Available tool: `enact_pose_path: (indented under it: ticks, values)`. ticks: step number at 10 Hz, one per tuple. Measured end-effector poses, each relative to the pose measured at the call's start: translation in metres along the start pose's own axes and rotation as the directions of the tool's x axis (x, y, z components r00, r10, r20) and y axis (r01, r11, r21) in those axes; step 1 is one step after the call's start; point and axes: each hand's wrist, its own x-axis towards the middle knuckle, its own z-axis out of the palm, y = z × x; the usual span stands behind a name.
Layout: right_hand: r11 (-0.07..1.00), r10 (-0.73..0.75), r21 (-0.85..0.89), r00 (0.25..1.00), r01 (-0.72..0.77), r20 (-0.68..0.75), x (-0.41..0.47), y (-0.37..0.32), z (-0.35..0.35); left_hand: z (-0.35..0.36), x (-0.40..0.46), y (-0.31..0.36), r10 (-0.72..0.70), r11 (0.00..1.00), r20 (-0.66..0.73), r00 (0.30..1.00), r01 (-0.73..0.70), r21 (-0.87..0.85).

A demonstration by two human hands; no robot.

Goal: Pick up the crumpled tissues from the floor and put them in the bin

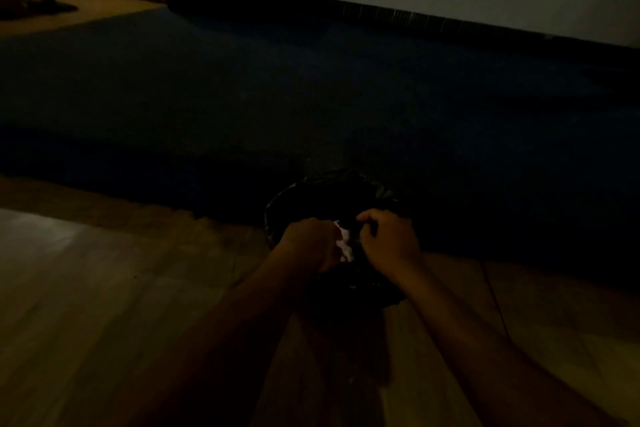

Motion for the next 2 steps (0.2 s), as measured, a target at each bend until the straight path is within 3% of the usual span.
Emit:
enact_pose_path:
  ticks: [2]
  values:
    - [0.966, -0.105, -0.234, 0.994, 0.108, 0.025, 0.007, -0.021, -0.012, -0.033, 0.001, -0.006, 0.023, 0.988, -0.249, 0.968, 0.015, 0.151]
